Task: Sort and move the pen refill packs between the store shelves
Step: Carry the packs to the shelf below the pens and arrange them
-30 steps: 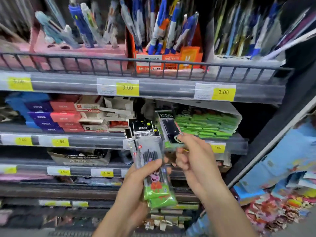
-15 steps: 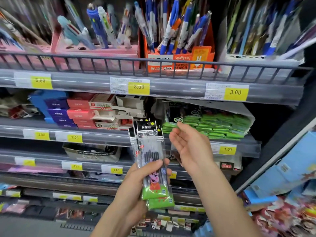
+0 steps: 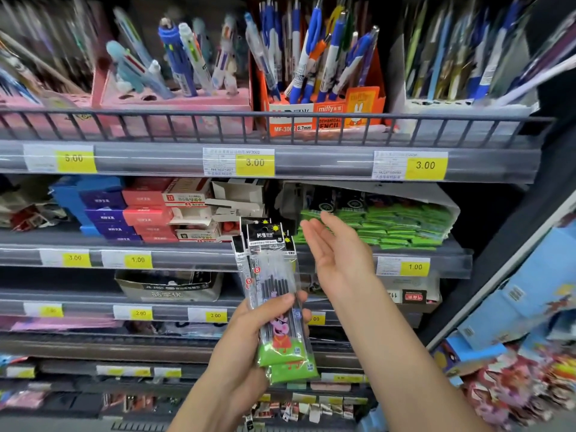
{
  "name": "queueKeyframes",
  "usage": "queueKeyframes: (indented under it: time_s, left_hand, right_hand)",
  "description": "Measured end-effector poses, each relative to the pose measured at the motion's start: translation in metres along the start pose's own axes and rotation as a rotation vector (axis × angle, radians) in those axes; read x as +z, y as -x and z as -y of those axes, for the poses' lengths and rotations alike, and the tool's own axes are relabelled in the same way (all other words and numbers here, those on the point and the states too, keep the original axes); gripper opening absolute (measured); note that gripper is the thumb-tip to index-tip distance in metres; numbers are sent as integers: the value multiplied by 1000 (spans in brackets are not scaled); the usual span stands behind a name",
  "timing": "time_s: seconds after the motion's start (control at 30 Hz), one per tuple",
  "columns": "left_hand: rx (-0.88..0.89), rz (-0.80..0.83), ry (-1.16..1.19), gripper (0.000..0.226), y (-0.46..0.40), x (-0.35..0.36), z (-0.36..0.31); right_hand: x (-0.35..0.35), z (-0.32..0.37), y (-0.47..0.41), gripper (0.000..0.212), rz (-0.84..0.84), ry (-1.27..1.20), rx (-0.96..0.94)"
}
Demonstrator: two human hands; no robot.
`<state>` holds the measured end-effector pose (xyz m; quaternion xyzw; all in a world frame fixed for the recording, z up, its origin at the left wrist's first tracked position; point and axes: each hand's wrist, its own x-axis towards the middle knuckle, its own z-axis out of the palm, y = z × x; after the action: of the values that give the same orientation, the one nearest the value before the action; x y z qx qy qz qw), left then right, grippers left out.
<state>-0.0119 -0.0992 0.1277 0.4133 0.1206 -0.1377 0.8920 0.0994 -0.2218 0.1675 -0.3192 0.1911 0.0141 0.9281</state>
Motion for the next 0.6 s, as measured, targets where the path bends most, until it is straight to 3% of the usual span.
queueKeyframes:
  time_s: [0.07, 0.17, 0.2, 0.23, 0.33, 0.53, 0.6]
  left_hand:
    - [-10, -2, 7, 84, 0, -2, -1]
    - [-20, 10, 18, 87, 1, -4, -4]
    - [-20, 13, 23, 87, 0, -4, -4]
    - [-19, 13, 31, 86, 0, -3, -4]
    - [-31, 17, 71, 84, -1, 1, -3]
    - [-54, 69, 67, 86, -1, 10, -7]
    - [-49, 74, 80, 75, -1, 12, -9]
  right_hand:
    - [-13, -4, 2, 18, 3, 277, -235]
    - [-36, 1, -8, 15, -3, 1122, -1152]
    - [-40, 6, -13, 21, 75, 1318, -1373]
    - [-42, 9, -19, 29, 159, 1481, -1471]
    - [-36, 16, -31, 31, 269, 1762, -1460]
    - [-29, 23, -43, 16, 213, 1677, -1559]
    - [-27, 26, -44, 14, 197, 1693, -1557]
